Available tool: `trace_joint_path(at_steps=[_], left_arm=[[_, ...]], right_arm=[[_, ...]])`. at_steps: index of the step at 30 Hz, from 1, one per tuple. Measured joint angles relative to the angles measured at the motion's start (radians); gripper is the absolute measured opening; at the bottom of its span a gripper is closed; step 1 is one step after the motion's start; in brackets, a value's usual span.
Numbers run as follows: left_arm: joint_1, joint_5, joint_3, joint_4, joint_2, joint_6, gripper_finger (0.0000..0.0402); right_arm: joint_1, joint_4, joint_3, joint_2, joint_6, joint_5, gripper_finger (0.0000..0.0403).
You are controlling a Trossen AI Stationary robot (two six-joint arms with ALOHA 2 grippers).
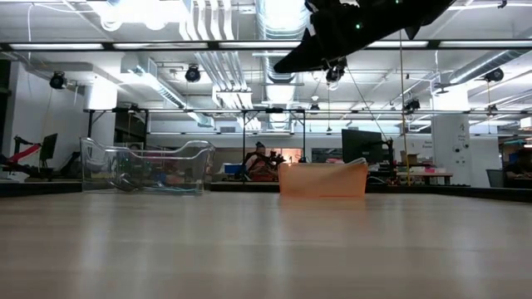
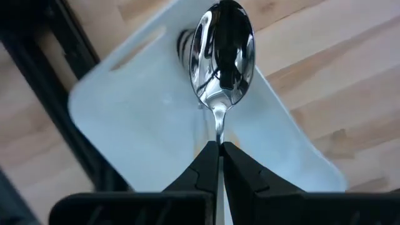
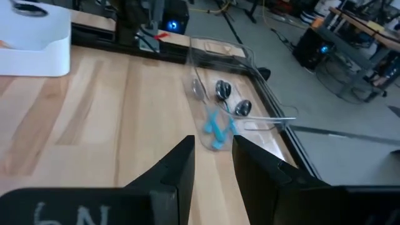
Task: Sort silverware by color (type)
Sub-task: Put the orange spoon into the white bin
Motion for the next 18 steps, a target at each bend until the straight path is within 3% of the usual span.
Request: trace_joint_path(at_steps=[10, 18], left_arm=[[-0.002, -0.003, -0.08, 0.144, 0.049, -0.023, 0.0], [-0.002, -0.003, -0.134, 0.155, 0.058, -0.03, 0.0]], right_arm=[[-0.037, 0.001, 0.0, 0.0, -0.01, -0.003, 0.0098], [-0.047, 0.002, 0.0, 0.0, -0.014, -0.003, 0.0098]])
